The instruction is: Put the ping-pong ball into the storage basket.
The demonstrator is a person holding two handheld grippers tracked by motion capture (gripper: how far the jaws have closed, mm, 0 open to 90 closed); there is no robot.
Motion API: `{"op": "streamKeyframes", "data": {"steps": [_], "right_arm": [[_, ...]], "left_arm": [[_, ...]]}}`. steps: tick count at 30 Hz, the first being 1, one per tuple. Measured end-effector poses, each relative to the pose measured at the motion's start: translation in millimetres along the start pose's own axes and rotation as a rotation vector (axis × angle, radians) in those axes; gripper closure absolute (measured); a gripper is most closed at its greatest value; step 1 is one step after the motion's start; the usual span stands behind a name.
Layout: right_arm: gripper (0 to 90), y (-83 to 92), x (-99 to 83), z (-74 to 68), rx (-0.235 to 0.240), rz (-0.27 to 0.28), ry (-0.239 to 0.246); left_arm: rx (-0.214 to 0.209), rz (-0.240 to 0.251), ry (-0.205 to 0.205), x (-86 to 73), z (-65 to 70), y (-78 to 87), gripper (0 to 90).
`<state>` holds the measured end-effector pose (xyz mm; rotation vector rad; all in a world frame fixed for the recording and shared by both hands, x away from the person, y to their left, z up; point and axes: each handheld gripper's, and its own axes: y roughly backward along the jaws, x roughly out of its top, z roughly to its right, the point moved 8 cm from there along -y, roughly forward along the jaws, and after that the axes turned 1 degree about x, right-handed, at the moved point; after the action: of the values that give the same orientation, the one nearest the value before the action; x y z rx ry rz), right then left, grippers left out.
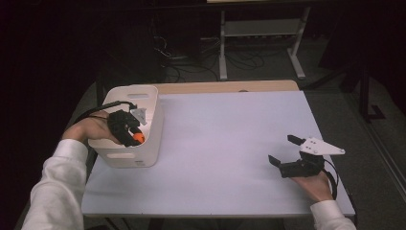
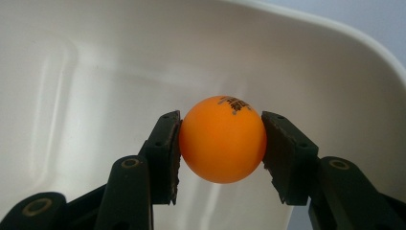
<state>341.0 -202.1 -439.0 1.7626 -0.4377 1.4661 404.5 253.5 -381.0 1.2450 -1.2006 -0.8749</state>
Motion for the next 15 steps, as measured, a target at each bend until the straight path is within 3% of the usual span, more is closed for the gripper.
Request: {"op": "streamKeyframes", "data": {"steps": [9,10,12,15], "right_arm": [[0.0,0.3,0.1,0.1,0.002,0.001,-0.001],[0.0,0.2,0.4,0.0,0.003,0.003,0.0],[0.0,0.1,0.4,-0.1,0.003,0.003,0.0],[0.0,0.1,0.3,-0.6,0.005,0.002,-0.002]], "left_arm": [[0.009,-0.007,0.012,1.9,-0.5,0.9,49.5],[0.019,-0.005,0.02,2.8,-1.1,1.9,44.5],[0.038,-0.005,0.023,3.6,-2.9,3.6,42.9],[0.028,0.002,0.058,5.1,-3.6,6.4,38.9]]}}
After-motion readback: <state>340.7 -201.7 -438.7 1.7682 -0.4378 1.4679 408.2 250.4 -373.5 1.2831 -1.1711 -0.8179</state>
